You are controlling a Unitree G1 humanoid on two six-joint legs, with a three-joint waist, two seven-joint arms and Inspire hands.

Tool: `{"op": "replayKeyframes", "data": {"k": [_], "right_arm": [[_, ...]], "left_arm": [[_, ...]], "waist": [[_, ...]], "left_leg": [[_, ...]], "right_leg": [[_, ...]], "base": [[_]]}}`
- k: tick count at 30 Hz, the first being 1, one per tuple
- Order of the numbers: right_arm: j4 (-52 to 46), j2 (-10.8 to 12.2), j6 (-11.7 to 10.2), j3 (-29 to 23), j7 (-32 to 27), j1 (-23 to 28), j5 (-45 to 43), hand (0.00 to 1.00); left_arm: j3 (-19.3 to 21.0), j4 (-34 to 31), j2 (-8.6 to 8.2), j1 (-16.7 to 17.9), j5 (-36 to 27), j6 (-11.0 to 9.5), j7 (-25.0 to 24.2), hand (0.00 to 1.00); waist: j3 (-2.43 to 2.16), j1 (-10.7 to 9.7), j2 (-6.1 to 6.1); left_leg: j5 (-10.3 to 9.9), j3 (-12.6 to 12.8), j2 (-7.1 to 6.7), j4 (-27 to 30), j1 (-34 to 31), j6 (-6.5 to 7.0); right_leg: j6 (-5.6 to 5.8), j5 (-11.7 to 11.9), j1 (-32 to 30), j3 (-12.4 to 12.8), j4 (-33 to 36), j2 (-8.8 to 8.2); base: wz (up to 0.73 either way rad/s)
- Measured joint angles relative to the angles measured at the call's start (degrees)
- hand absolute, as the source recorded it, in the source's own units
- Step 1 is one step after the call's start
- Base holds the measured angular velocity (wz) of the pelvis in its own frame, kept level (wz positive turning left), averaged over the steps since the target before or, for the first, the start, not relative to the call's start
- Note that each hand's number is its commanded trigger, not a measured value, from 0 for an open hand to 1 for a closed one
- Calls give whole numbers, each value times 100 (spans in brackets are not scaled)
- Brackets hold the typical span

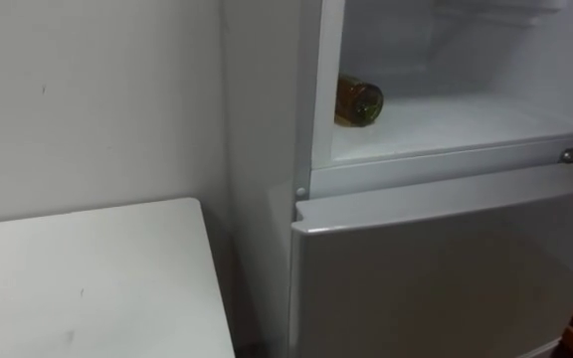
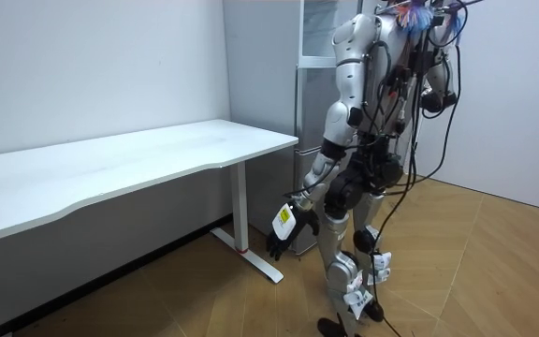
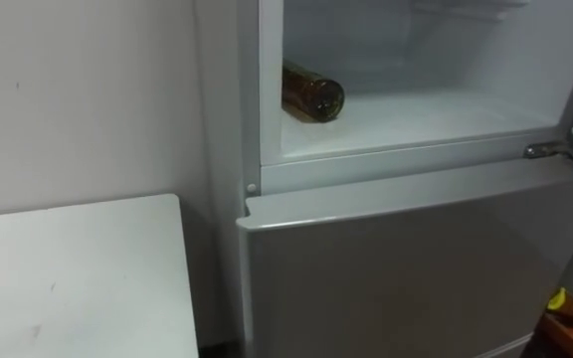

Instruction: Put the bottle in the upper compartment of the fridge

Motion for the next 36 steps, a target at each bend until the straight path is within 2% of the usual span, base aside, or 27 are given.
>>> {"op": "replayKeyframes", "data": {"k": [5, 16, 18, 21, 28, 30, 34, 36], "right_arm": [[-38, 0, -16, 79, 43, 0, 0, 0], [-304, -6, -17, 438, 462, 0, -1, 0], [-370, -46, -16, 436, 694, 0, -37, 0], [-372, -49, -11, 626, 987, 47, -538, 0], [-393, -50, -11, 775, 1879, 57, -1120, 0], [-396, -54, -9, 775, 2268, 51, -1148, 0], [-416, -141, 79, 800, 2527, 16, -1240, 0], [-439, -214, 124, 807, 2662, -10, -1273, 0]], "left_arm": [[-44, -5, -2, -3, 42, -1, 8, 0], [-51, -10, -1, -6, 69, -6, 9, 0], [-52, -11, -1, -7, 71, -6, 9, 0], [-67, -12, -3, 0, 71, -4, 9, 0], [-143, -150, 0, -28, 199, -5, 16, 0], [-144, -252, 0, -37, 206, -4, 16, 0], [-156, -258, 17, -76, 201, 4, 14, 0], [-156, -258, 44, -124, 202, 17, 14, 0]], "waist": [[-7, 109, 16], [-19, 166, 33], [-19, 217, 32], [-25, 230, 53], [-34, 395, 121], [-31, 415, 124], [-20, 425, 114], [6, 435, 79]], "left_leg": [[0, -41, 0, 6, -10, 0], [2, -83, 2, 90, -64, 3], [3, -112, 5, 97, -98, 3], [3, -178, 8, 104, -99, 3], [3, -169, 12, 98, -94, 3], [3, -174, 14, 98, -92, 3], [3, -174, 23, 101, -75, 3], [3, -172, 27, 101, -77, 2]], "right_leg": [[-10, 7, -32, -14, 0, 2], [-16, 16, -31, -43, -5, 1], [-21, 18, -29, -70, -14, 1], [-23, 22, -9, -139, -83, -3], [-17, 26, 71, -150, -113, -3], [-10, 19, 98, -158, -121, -1], [-6, 18, 148, -158, -202, 12], [-7, 18, 148, -163, -206, 16]], "base": [[0], [1], [7], [12], [4], [9], [3], [0]]}}
